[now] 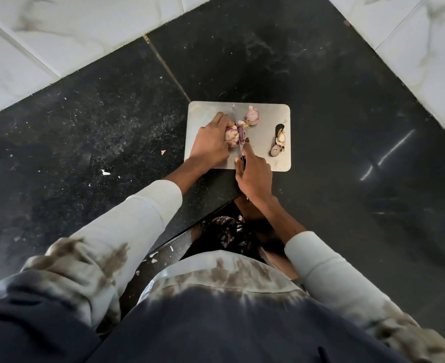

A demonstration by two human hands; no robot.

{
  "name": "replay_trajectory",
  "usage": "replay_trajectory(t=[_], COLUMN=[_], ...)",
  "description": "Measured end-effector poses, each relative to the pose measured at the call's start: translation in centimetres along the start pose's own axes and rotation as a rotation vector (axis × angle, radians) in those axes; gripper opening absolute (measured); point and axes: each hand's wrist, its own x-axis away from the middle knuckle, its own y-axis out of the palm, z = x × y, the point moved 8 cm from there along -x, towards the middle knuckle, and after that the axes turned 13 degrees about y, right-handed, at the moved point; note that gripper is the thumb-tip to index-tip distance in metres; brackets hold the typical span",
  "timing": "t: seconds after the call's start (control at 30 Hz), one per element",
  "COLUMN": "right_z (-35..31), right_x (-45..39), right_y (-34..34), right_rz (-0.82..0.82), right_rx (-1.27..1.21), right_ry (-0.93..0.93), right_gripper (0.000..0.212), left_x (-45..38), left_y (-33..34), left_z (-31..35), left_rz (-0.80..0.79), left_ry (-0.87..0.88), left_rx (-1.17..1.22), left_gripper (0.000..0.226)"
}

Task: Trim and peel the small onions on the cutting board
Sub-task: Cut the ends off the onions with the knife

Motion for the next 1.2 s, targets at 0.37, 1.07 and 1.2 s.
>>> replay_trajectory(t=[0.37, 1.07, 1.2], right_z=[1.4, 0.4, 0.8], right_x=[0.4, -4.4, -5.0], right_y=[-0.3, -4.8, -4.5], right_rz=[-0.062, -0.104, -0.136], right_rx=[0.031, -0.490, -0.493], right_ry=[0.050, 0.213, 0.271], right_gripper=[0.018, 0.013, 0.027], left_x=[-0.1, 0.9, 1.7], left_y=[0.1, -0.2, 1.3], left_z=[-0.2, -4.5, -4.9], left_rz=[-0.008, 0.193, 0.246], left_ry=[-0.005, -0.409, -0.615], left_rx=[-0.019, 0.637, 0.988], left_gripper=[0.044, 0.028, 0.011])
